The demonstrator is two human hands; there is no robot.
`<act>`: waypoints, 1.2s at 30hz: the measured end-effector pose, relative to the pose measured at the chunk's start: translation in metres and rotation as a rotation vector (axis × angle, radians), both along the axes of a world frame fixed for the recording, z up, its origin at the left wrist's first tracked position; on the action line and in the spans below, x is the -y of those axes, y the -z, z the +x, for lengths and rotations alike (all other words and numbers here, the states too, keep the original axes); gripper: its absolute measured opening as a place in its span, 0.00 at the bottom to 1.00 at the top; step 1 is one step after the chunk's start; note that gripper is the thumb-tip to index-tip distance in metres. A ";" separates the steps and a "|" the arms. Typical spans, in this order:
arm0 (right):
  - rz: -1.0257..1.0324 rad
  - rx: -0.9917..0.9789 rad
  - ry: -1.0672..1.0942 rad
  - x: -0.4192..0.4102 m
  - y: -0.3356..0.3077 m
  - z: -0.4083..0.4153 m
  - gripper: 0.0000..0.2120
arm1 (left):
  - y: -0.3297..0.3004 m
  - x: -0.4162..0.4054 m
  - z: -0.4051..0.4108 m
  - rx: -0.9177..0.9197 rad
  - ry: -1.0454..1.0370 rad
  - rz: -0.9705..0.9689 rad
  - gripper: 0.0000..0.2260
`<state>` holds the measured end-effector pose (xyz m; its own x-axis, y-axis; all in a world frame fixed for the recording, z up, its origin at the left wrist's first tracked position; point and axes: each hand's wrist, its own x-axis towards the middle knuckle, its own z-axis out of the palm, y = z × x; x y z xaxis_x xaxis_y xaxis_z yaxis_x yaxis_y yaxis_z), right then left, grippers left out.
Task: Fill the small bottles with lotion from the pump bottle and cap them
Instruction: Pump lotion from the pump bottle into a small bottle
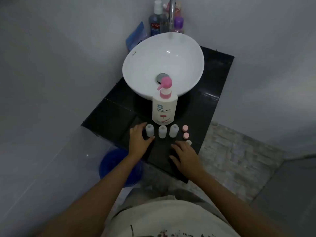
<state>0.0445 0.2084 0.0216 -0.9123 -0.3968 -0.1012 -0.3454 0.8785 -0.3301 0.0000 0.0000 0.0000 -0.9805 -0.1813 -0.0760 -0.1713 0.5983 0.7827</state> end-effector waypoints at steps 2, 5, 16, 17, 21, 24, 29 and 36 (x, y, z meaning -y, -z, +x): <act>-0.109 -0.020 0.043 0.001 -0.013 -0.006 0.21 | -0.002 0.001 -0.002 0.006 0.028 -0.012 0.21; -0.307 -0.152 0.086 0.006 -0.053 -0.022 0.17 | -0.004 0.002 -0.004 0.038 0.040 0.032 0.15; -0.765 -0.375 0.151 0.045 -0.191 -0.153 0.12 | -0.071 0.003 -0.011 -0.225 -0.021 0.072 0.13; -0.729 -0.261 0.125 0.051 -0.192 -0.163 0.13 | -0.080 0.002 -0.013 -0.242 -0.012 0.067 0.13; -0.666 0.143 0.025 0.067 -0.177 -0.180 0.16 | -0.109 -0.004 -0.017 -0.287 0.023 0.054 0.15; -0.690 0.261 0.021 0.070 -0.167 -0.185 0.17 | -0.120 -0.008 -0.017 -0.281 0.027 0.015 0.17; -0.714 0.267 0.045 0.071 -0.161 -0.187 0.17 | -0.133 -0.014 -0.019 -0.287 -0.007 -0.032 0.19; -0.734 0.301 0.069 0.074 -0.157 -0.188 0.19 | -0.142 -0.015 -0.017 -0.321 -0.004 0.013 0.21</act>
